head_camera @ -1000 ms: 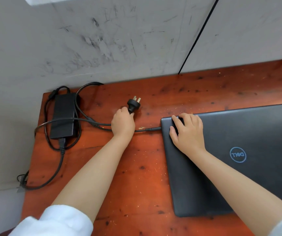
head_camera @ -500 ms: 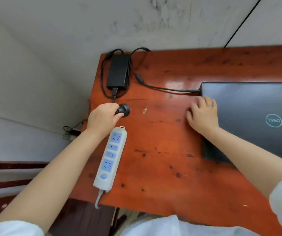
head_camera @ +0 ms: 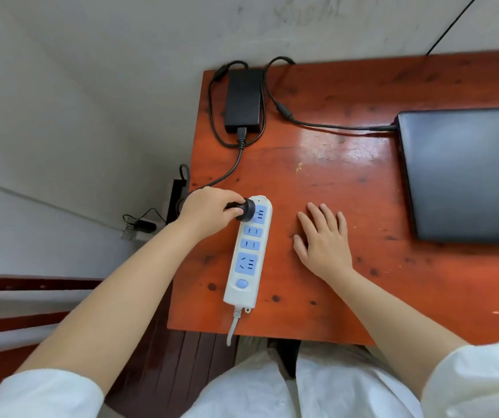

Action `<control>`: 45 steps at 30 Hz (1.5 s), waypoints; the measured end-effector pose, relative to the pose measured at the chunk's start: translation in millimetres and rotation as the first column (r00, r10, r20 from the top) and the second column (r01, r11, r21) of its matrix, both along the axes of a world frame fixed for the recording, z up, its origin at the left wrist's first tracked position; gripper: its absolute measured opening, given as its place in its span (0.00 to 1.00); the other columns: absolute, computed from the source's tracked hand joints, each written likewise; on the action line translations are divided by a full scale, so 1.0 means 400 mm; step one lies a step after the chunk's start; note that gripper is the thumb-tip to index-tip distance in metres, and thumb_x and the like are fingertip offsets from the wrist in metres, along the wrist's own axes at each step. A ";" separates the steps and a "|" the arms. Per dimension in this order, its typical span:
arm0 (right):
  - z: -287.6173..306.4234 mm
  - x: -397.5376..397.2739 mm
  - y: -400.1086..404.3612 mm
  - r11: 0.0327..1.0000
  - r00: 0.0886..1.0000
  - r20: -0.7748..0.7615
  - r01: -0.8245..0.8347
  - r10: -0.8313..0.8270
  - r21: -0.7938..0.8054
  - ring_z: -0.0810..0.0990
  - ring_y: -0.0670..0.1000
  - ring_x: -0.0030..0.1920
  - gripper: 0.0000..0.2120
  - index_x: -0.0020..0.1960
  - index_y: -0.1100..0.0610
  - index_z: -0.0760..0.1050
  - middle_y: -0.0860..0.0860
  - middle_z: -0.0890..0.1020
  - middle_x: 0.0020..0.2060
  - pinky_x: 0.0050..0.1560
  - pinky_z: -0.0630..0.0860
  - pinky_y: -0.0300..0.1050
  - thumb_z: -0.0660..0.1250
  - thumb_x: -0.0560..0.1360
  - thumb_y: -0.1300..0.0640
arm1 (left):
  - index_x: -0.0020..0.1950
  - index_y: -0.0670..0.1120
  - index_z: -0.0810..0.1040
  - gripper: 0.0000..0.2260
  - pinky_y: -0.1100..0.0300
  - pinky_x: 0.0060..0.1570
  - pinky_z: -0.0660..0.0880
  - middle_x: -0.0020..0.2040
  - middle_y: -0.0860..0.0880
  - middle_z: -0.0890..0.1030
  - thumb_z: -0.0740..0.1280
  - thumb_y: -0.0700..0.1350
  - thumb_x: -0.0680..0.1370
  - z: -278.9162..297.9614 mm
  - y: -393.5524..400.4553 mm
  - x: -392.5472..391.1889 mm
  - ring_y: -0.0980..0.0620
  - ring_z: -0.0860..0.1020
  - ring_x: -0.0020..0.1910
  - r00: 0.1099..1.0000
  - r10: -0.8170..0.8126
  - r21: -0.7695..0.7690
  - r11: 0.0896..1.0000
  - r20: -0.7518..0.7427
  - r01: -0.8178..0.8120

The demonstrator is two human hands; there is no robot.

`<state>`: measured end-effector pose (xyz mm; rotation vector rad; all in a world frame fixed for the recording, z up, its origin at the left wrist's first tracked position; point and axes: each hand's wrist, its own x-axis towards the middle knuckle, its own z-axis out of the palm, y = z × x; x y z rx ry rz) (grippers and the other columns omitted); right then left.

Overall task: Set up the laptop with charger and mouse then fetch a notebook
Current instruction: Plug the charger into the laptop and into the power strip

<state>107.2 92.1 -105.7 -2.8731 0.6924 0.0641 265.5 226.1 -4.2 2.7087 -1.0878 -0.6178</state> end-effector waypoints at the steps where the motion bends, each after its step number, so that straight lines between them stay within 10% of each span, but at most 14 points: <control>1: -0.001 0.002 0.001 1.000 1.000 0.003 0.007 -0.007 -0.002 0.80 0.62 0.59 0.25 0.56 0.59 0.81 0.58 0.82 0.58 0.59 0.72 0.66 0.54 0.70 0.48 | 0.63 0.46 0.78 0.13 0.55 0.60 0.73 0.61 0.47 0.81 0.65 0.44 0.78 0.001 -0.002 0.010 0.48 0.77 0.62 1.000 0.004 0.001 1.000 -0.023 -0.004; 12: -0.006 -0.002 0.005 1.000 0.999 0.029 0.018 -0.018 -0.004 0.81 0.62 0.58 0.24 0.55 0.58 0.81 0.58 0.83 0.56 0.58 0.73 0.66 0.55 0.69 0.48 | 0.57 0.43 0.79 0.11 0.56 0.41 0.72 0.53 0.44 0.83 0.63 0.44 0.79 0.028 -0.084 0.008 0.44 0.79 0.51 0.943 -0.330 0.289 0.908 0.048 0.303; 26: 0.003 -0.003 0.006 1.000 0.999 -0.020 0.027 -0.026 0.010 0.81 0.59 0.58 0.24 0.55 0.56 0.82 0.55 0.83 0.56 0.57 0.74 0.63 0.54 0.69 0.47 | 0.62 0.42 0.78 0.14 0.54 0.55 0.75 0.59 0.44 0.81 0.65 0.44 0.78 0.033 -0.061 0.035 0.46 0.78 0.57 0.989 -0.107 0.189 0.974 -0.107 0.126; 33: 0.006 -0.004 0.004 0.999 0.999 -0.014 0.030 -0.030 0.017 0.81 0.59 0.58 0.24 0.54 0.56 0.82 0.55 0.84 0.56 0.57 0.74 0.64 0.54 0.69 0.47 | 0.52 0.39 0.79 0.10 0.58 0.37 0.69 0.43 0.43 0.79 0.60 0.42 0.79 0.039 -0.119 -0.002 0.47 0.75 0.40 0.956 -0.293 0.386 0.886 0.036 0.257; 45: 0.003 -0.004 -0.003 0.999 0.999 0.016 0.031 -0.031 0.036 0.81 0.59 0.58 0.23 0.54 0.56 0.82 0.55 0.84 0.56 0.57 0.74 0.64 0.54 0.69 0.47 | 0.54 0.39 0.80 0.10 0.54 0.41 0.75 0.51 0.41 0.83 0.64 0.42 0.78 0.040 -0.107 0.004 0.42 0.80 0.48 0.951 -0.309 0.350 0.894 0.027 0.281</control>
